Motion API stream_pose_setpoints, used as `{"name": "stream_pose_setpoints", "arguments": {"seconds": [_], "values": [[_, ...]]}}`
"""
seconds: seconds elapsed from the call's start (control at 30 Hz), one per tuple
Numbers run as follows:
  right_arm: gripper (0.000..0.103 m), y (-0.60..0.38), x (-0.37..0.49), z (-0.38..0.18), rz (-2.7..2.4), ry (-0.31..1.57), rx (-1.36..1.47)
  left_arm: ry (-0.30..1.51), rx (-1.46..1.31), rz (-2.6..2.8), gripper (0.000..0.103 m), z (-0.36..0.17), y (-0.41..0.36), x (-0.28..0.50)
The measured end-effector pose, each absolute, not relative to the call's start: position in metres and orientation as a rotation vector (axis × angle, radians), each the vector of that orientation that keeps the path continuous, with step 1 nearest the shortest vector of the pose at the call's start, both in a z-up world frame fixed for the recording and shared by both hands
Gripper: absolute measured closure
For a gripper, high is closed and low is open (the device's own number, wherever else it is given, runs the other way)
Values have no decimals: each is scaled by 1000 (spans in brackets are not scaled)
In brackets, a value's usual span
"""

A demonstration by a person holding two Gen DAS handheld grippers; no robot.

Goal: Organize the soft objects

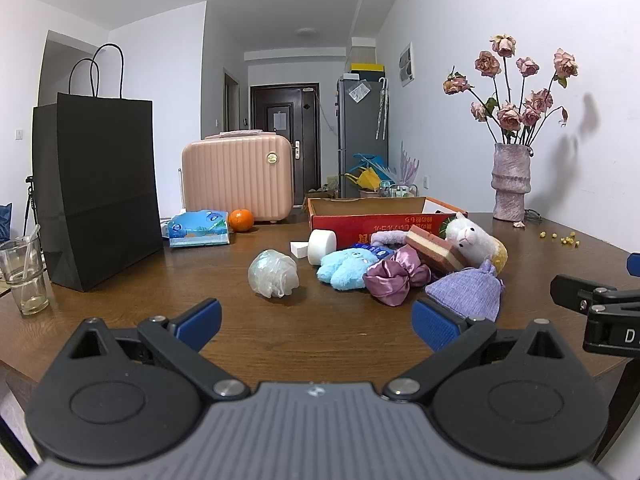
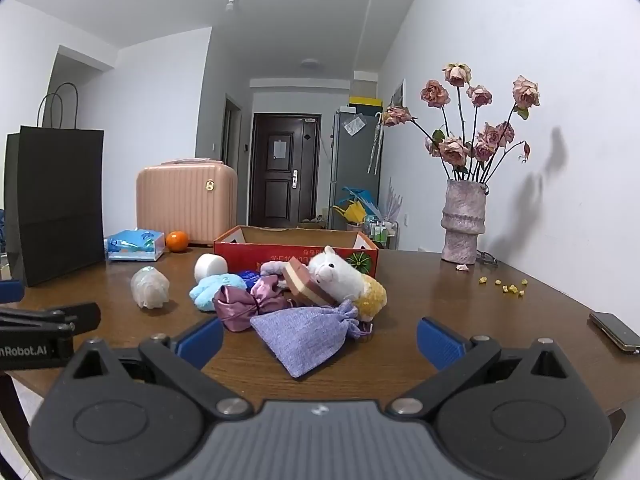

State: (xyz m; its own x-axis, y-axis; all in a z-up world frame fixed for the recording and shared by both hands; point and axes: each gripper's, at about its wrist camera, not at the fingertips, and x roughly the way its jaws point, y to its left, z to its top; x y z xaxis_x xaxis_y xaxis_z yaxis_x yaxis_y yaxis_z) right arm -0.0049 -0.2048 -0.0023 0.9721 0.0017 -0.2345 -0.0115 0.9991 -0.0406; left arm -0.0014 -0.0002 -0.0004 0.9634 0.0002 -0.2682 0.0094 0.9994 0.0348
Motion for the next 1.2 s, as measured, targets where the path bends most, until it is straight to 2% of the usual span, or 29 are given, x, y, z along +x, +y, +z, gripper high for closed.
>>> {"name": "stream_pose_setpoints", "arguments": {"seconds": [1.2], "values": [[0,-204,-5,-3,8,239,-42,275,35,-6,0,-1,0,-1]]}}
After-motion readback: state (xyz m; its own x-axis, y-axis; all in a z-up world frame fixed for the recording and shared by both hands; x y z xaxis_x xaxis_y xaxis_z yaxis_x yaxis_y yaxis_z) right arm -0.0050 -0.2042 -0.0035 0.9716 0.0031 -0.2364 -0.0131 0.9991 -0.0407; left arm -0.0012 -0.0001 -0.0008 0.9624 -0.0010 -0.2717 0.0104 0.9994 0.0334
